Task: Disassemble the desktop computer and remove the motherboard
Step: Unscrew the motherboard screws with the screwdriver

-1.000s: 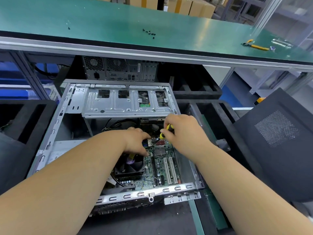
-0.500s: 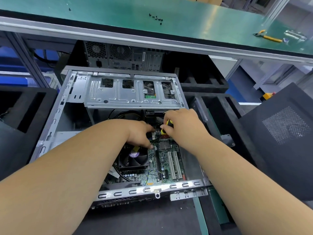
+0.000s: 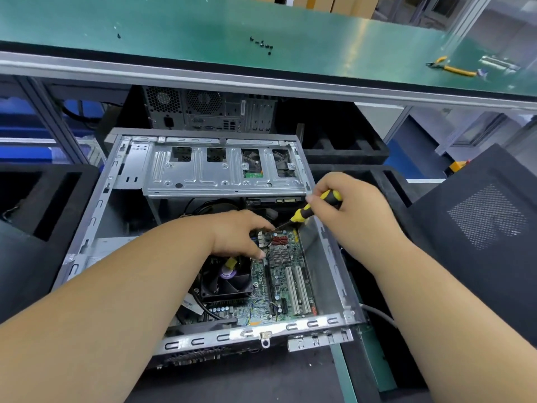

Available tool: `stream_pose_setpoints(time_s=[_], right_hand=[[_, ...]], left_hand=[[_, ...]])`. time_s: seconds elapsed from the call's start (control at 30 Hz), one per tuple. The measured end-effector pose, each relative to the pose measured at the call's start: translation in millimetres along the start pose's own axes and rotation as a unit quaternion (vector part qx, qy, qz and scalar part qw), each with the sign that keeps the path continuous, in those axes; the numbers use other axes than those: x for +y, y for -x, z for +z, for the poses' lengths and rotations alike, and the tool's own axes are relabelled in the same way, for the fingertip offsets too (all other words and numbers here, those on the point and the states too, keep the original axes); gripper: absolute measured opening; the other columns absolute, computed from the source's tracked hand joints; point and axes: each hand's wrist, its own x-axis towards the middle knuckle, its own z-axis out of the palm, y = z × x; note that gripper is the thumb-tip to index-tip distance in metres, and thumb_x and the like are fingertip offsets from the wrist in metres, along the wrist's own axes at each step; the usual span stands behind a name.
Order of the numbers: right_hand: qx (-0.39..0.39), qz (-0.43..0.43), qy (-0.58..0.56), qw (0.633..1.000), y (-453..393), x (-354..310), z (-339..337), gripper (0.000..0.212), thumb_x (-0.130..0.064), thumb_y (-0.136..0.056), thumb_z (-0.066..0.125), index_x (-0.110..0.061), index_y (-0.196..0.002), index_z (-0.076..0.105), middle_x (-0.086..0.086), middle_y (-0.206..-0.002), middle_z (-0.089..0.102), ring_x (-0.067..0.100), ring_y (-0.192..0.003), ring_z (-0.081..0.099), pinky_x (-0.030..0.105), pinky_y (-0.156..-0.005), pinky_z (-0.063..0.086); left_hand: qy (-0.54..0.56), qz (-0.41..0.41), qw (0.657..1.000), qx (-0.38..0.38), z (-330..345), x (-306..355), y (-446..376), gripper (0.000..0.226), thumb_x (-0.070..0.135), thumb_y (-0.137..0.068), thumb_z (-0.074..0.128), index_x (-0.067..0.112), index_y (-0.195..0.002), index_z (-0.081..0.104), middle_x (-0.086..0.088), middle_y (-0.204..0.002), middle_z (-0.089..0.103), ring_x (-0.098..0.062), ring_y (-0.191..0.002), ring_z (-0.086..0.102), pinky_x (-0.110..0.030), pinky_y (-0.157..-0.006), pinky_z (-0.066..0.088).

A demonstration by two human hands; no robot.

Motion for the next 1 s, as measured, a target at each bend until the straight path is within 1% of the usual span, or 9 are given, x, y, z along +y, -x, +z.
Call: stream_pose_setpoints(time_s=[0.13,0.27,0.4,0.47,0.57,0.63,0.73,0.83,1.0], right_hand=[[0.038,0.029,-0.08,0.996,4,3,-32,0.013,-0.03,-0.09,0.061,-0.029,-0.077,0.058,-0.011,-0.065,0.059,0.004,-0.042,0.04,0.015,-0.038,0.033],[0.07,0.036,-0.13,0.988,13,7,-56,0.015,-0.029,-0.09,0.061,-0.026,-0.076,0.059,-0.015,-0.056,0.054,0.004,-0.042,0.036,0.017,-0.037,0.033],[0.082,0.056,-0.155,0.983,26,15,-71,0.015,-0.031,-0.091,0.061,-0.026,-0.076,0.06,-0.012,-0.051,0.048,0.005,-0.042,0.036,0.034,-0.034,0.041],[0.091,0.06,-0.165,0.98,33,22,-77,0.016,-0.03,-0.091,0.061,-0.026,-0.075,0.059,-0.012,-0.05,0.047,0.005,-0.04,0.035,0.027,-0.036,0.037],[0.129,0.067,-0.175,0.974,45,38,-90,0.017,-0.028,-0.089,0.063,-0.024,-0.073,0.06,-0.013,-0.049,0.05,0.003,-0.042,0.038,0.011,-0.041,0.029],[0.172,0.075,-0.166,0.968,53,54,-101,0.016,-0.03,-0.087,0.063,-0.024,-0.073,0.058,-0.013,-0.05,0.05,0.004,-0.044,0.039,0.013,-0.041,0.028],[0.219,0.105,-0.171,0.955,64,82,-117,0.016,-0.037,-0.084,0.06,-0.023,-0.076,0.057,-0.011,-0.053,0.049,0.006,-0.045,0.036,0.022,-0.045,0.031],[0.229,0.139,-0.178,0.947,72,103,-123,0.016,-0.037,-0.084,0.059,-0.022,-0.078,0.058,-0.015,-0.055,0.055,0.008,-0.047,0.039,0.024,-0.045,0.033],[0.222,0.154,-0.192,0.943,84,123,-123,0.014,-0.026,-0.087,0.059,-0.018,-0.075,0.057,-0.027,-0.056,0.059,0.002,-0.042,0.038,0.009,-0.036,0.028]], left_hand=[[0.124,0.021,0.992,0.017,-12,12,19,0.05,0.042,-0.083,0.07,0.044,-0.129,0.052,0.018,-0.122,0.059,0.002,-0.09,0.06,-0.017,-0.081,0.044],[0.262,0.056,0.961,0.073,-17,30,31,0.026,0.028,-0.084,0.072,0.034,-0.108,0.067,0.014,-0.1,0.071,0.0,-0.098,0.065,-0.023,-0.097,0.046],[0.275,0.06,0.954,0.107,-13,57,35,0.012,0.021,-0.085,0.072,0.026,-0.096,0.071,0.008,-0.083,0.074,-0.002,-0.078,0.069,-0.009,-0.069,0.05],[0.294,0.053,0.944,0.14,-10,75,35,0.004,0.016,-0.086,0.071,0.019,-0.088,0.072,0.004,-0.073,0.073,-0.002,-0.067,0.068,-0.008,-0.059,0.048],[0.307,0.028,0.933,0.183,-1,102,31,0.005,0.018,-0.086,0.07,0.018,-0.082,0.072,0.003,-0.069,0.073,-0.007,-0.065,0.069,-0.023,-0.064,0.055],[0.262,0.016,0.942,0.207,8,122,26,0.008,0.024,-0.086,0.07,0.024,-0.078,0.071,0.006,-0.07,0.072,-0.014,-0.068,0.07,-0.036,-0.07,0.058],[0.101,0.047,0.965,0.236,28,161,17,0.006,0.031,-0.085,0.068,0.033,-0.08,0.069,0.017,-0.072,0.067,-0.003,-0.07,0.064,-0.027,-0.065,0.051],[-0.033,0.118,0.975,0.188,57,203,3,0.008,0.03,-0.087,0.063,0.034,-0.091,0.069,0.017,-0.088,0.068,-0.003,-0.08,0.06,-0.024,-0.073,0.049],[-0.073,0.112,0.984,0.121,99,241,-26,0.016,0.026,-0.09,0.059,0.03,-0.1,0.07,0.009,-0.094,0.069,-0.013,-0.089,0.062,-0.029,-0.077,0.052]])
